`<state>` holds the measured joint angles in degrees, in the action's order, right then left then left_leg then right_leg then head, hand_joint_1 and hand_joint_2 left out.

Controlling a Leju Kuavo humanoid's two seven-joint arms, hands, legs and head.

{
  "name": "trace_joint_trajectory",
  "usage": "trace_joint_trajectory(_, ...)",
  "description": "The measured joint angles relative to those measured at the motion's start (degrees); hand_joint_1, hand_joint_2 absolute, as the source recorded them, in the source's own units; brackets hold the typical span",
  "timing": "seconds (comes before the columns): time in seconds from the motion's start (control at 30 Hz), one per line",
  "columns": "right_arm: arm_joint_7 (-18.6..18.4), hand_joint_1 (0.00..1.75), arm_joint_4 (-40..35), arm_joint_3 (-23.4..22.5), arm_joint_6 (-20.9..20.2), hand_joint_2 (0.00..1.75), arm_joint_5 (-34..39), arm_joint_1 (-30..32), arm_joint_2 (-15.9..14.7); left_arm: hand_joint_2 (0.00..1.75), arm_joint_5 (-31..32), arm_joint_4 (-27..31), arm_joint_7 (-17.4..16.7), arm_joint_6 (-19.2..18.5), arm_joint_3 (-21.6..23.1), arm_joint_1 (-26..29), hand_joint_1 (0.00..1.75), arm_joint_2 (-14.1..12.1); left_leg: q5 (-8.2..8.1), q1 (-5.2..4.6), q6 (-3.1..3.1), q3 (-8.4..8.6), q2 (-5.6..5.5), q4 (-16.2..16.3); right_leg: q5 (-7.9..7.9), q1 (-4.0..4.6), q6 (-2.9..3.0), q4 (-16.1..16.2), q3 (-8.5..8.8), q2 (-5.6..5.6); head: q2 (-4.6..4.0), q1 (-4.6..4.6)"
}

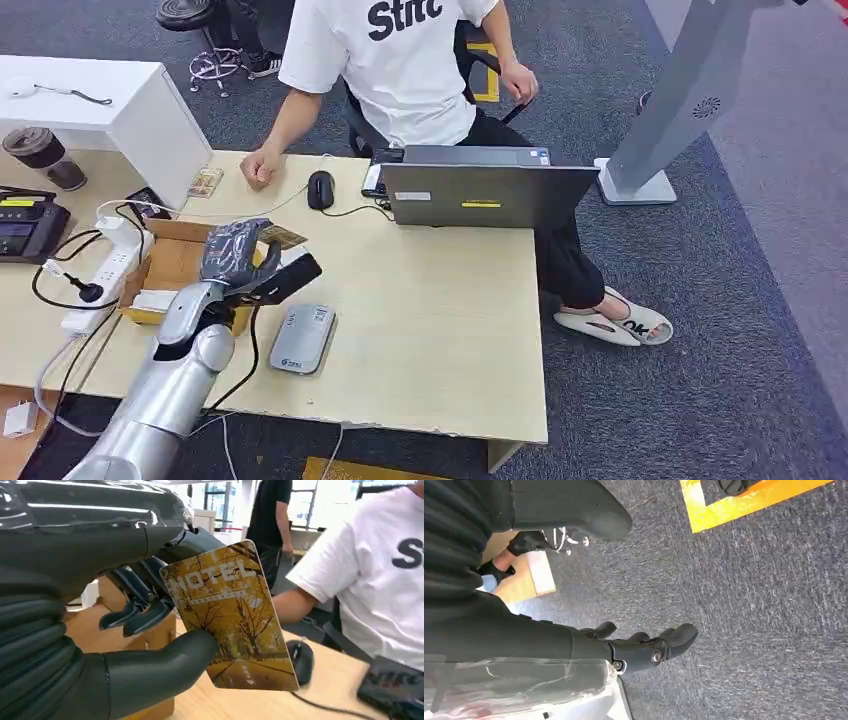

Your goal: Pass the card to the sensor for recognition and then transmit it.

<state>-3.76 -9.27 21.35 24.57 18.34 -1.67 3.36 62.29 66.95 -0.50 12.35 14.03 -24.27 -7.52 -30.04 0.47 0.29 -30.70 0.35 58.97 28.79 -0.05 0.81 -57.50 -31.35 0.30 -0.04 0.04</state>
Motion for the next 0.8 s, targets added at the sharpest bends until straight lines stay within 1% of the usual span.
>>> trace_joint_trajectory(0.13, 0.0, 0.00, 0.0, 0.0, 0.0, 1.75, 0.2, 0.1, 0.1, 1.75, 0.6, 0.0, -1.0, -2.2, 2.7, 0.0, 1.75, 0.0, 0.00, 0.01, 0.00, 0.00, 0.00, 0.0, 0.00, 0.01, 0.00, 0.0, -0.01, 0.00, 0.00, -0.02)
trace_joint_trajectory(0.3, 0.0, 0.00, 0.0, 0.0, 0.1, 1.75, 0.9, 0.2, 0.3, 1.75, 3.1, 0.0, -3.6, -4.8, 4.9, 0.0, 1.75, -0.9, 0.00, 0.02, 0.00, 0.01, 0.01, 0.0, 0.00, 0.02, 0.00, 0.0, -0.01, 0.02, 0.00, 0.00)
trace_joint_trajectory(0.43, 0.0, 0.00, 0.2, 0.0, 0.1, 1.75, 1.0, 0.2, 0.4, 1.75, 3.6, -0.1, -4.4, -5.9, 5.9, -0.1, 1.75, -1.7, 0.00, 0.02, 0.00, 0.00, 0.01, 0.0, 0.00, 0.02, 0.00, 0.0, -0.01, 0.02, 0.00, 0.00)
trace_joint_trajectory(0.63, -0.1, 0.00, 0.3, 0.0, 0.1, 1.75, 1.0, 0.3, 0.6, 1.75, 4.5, -0.7, -4.8, -6.9, 7.0, -0.5, 1.75, -2.6, 0.00, 0.01, 0.00, 0.00, 0.01, 0.0, 0.00, 0.01, 0.00, 0.0, -0.01, 0.02, 0.00, 0.00)
trace_joint_trajectory(0.8, -0.1, 0.00, 0.4, 0.0, 0.1, 1.75, 1.2, 0.3, 0.8, 1.75, 4.6, -1.3, -4.9, -7.1, 7.7, -0.9, 1.75, -3.1, 0.00, 0.01, 0.00, 0.00, 0.01, 0.0, 0.00, 0.01, 0.00, 0.0, -0.01, 0.01, 0.00, 0.00)
